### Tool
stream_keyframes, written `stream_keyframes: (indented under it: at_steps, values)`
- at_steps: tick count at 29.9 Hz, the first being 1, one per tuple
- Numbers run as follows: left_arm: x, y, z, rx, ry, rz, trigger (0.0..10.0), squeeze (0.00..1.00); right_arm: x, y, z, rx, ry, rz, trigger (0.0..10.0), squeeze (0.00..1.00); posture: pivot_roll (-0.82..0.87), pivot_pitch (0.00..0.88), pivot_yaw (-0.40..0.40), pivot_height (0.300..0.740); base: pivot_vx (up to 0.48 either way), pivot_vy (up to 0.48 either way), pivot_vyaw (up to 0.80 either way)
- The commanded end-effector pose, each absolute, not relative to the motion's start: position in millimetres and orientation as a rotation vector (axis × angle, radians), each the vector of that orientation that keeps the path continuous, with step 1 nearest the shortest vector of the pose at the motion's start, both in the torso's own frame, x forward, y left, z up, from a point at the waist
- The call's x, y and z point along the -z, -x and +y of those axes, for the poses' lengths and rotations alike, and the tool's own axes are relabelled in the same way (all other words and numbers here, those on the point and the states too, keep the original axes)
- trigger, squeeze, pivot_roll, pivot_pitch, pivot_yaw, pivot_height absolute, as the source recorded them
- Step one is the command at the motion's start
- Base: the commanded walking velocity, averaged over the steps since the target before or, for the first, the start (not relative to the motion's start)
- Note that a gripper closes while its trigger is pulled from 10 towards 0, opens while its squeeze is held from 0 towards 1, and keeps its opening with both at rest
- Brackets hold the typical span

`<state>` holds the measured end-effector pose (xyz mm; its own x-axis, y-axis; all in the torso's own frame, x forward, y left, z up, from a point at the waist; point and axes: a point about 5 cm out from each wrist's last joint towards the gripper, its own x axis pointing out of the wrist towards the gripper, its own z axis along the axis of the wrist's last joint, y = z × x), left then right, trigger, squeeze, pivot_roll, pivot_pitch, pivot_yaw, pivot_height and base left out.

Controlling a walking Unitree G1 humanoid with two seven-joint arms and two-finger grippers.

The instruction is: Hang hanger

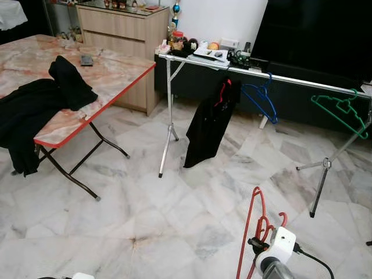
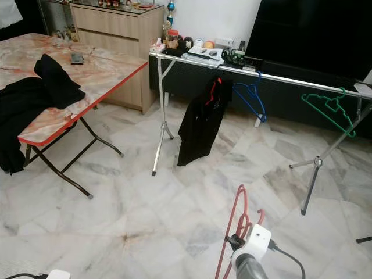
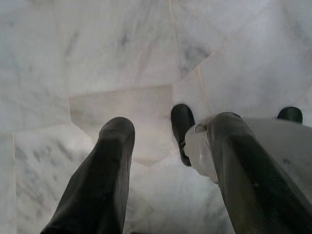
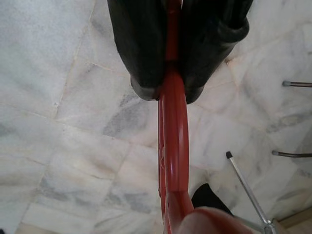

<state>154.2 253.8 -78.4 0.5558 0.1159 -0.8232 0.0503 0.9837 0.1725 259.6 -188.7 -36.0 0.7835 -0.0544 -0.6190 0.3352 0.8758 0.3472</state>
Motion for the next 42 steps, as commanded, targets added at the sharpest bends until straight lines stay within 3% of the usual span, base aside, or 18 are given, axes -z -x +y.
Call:
stream_keyframes:
  at_steps: [1, 30, 37, 42]
  values:
    - [88.6, -137.0, 246.7, -0.083, -0.106, 1.035, 10.0, 0.0, 35.5, -258.8, -193.4, 0.25, -0.471, 0.623, 10.0, 0.0, 0.09, 0.009, -0.106, 0.74, 0.0, 0.0, 0.0]
    - [101.0, -113.8, 232.0, -0.056, -0.064, 1.106, 10.0, 0.0, 30.6, -264.2, -189.6, 0.269, -0.46, 0.575, 10.0, 0.0, 0.08, 0.0, -0.102, 0.74, 0.28, 0.0, 0.0]
    - [100.9, -112.3, 235.1, -0.058, -0.075, 1.115, 10.0, 0.0, 32.5, -258.9, -190.9, 0.266, -0.409, 0.548, 10.0, 0.0, 0.09, 0.0, -0.099, 0.74, 0.335, 0.0, 0.0]
    - [101.4, -109.3, 236.4, -0.062, -0.077, 1.12, 10.0, 0.0, 33.3, -249.3, -198.1, 0.256, -0.274, 0.49, 10.0, 0.0, 0.09, 0.0, -0.102, 0.74, 0.332, 0.0, 0.0]
